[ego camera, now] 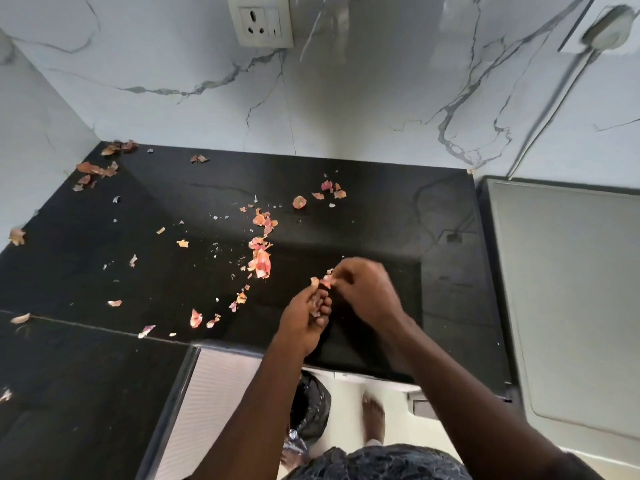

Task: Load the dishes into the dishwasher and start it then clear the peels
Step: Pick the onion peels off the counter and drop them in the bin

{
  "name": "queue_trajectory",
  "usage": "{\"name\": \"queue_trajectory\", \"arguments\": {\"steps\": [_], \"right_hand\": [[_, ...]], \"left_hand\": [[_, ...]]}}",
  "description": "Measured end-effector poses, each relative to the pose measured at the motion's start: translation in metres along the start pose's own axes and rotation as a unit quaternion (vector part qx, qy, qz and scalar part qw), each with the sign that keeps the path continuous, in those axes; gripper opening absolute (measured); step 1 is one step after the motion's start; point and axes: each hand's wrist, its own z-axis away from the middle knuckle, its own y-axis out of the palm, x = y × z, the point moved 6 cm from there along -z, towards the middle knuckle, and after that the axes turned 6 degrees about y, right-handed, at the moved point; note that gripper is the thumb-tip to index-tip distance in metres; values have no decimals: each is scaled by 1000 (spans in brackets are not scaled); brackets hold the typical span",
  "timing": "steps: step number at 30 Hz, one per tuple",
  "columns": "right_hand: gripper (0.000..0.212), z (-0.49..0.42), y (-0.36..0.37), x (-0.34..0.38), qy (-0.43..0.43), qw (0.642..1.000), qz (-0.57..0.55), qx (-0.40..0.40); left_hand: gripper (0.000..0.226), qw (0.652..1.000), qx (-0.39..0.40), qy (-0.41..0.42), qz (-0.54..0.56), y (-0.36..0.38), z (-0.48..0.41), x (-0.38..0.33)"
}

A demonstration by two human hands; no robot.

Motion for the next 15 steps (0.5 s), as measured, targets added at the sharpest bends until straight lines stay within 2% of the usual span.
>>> {"name": "queue_trajectory", "arguments": {"steps": [2,4,5,7,10,13,15], "right_hand": [[21,-11,2,-24,64,997,46,12],[52,-19,14,-42,108,985,116,72],[62,-23,21,-45,110,981,130,91],[68,-30,34,-41,86,980,141,107],[58,-36,56,-28,52,980,153,120],[29,-37,73,-14,0,982,149,118],[19,-36,74,-12,-28,980,168,104]], "left_hand": [[31,1000,-24,-5,17,-14,-4,-1],[31,999,-38,-5,28,-24,-5,-1],[31,999,-44,-2,32,-28,-5,-3],[32,998,-52,1,38,-32,-5,-6],[33,997,-64,6,41,-37,-4,-12],[33,997,-71,13,38,-42,-4,-17],[33,996,-75,17,37,-45,-5,-19]]}}
